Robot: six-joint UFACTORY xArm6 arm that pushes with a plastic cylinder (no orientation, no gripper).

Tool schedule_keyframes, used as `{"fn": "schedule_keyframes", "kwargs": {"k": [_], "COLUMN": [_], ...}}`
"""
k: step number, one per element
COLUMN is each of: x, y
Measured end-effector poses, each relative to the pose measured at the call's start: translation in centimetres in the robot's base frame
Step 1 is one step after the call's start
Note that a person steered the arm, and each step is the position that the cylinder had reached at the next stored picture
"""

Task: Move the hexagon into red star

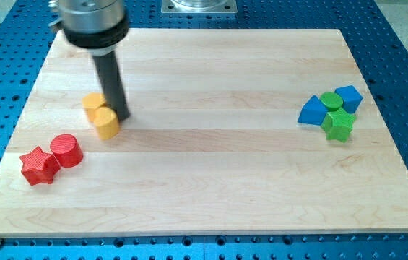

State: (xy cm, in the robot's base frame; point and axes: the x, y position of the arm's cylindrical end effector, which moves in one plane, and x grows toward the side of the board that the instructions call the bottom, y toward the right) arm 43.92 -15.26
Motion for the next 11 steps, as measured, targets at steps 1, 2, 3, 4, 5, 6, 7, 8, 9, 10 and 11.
{"fn": "schedule_keyframes", "kwargs": {"k": [1, 2, 3, 4, 5, 6, 7, 8, 9, 10, 11], "x": [4.6, 6.5, 3.8, 1.6, -0.1, 0.2, -2.0, -6.1, -5.1, 1.0, 2.6], "y": [-1.7, -3.0, 0.0, 0.7, -0.5, -4.4, -0.1, 0.3, -6.5, -7.1, -7.3]}}
